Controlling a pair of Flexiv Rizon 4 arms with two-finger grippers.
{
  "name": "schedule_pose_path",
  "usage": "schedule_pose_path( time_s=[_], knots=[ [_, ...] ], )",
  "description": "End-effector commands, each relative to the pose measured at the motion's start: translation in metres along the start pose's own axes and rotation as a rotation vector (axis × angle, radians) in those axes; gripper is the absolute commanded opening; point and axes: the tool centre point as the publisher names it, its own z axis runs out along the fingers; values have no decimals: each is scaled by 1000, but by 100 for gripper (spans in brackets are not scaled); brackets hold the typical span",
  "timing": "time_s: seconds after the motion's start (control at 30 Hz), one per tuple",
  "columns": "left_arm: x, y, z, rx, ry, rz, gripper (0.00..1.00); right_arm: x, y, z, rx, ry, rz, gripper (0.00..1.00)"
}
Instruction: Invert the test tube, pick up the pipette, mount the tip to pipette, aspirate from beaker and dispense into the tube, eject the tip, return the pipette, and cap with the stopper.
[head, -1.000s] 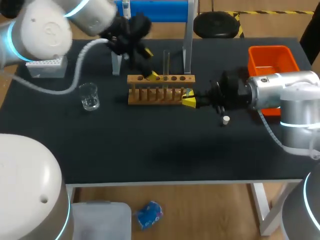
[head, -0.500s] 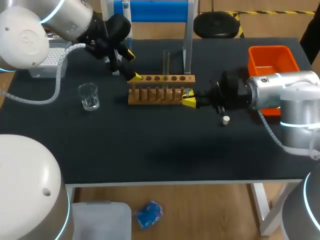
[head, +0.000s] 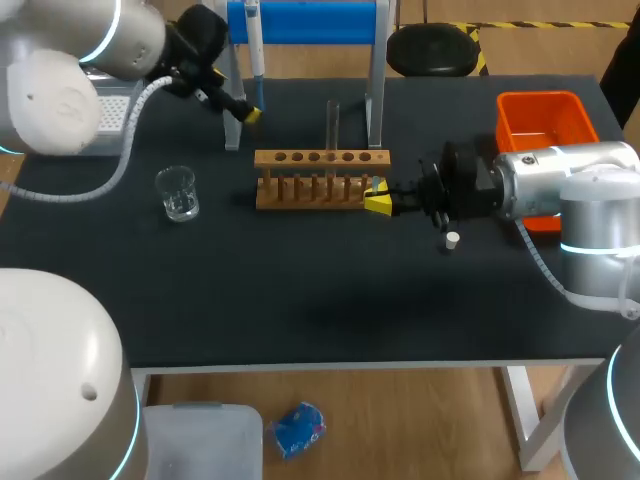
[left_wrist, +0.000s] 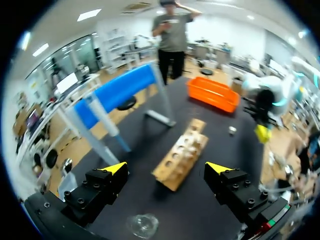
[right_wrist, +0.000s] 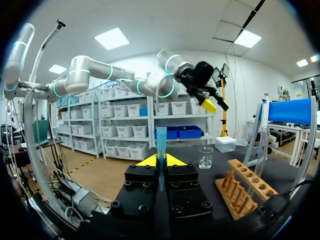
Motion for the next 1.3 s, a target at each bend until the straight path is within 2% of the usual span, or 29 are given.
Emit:
schedule_pose_path(
  time_s=[0.03, 0.47, 0.6, 0.73, 0.97, 1.3],
  knots=[
    [-13, -5, 30, -12, -177, -153, 100, 0, -1, 0, -1, 0, -1, 0],
    [-13, -5, 30, -12, -177, -153, 100, 0, -1, 0, -1, 0, -1, 0],
    [-29, -9, 41, 3, -299, -237, 100, 0, -1, 0, -1, 0, -1, 0],
    [-46, -15, 60, 5, -350, -275, 100, 0, -1, 0, -1, 0, -1, 0],
    [-75, -33, 80, 47, -508, -374, 100, 0, -1, 0, -1, 0, -1, 0],
    [-104, -51, 84, 107, -621, -469, 100, 0, -1, 0, -1, 0, -1, 0]
  ],
)
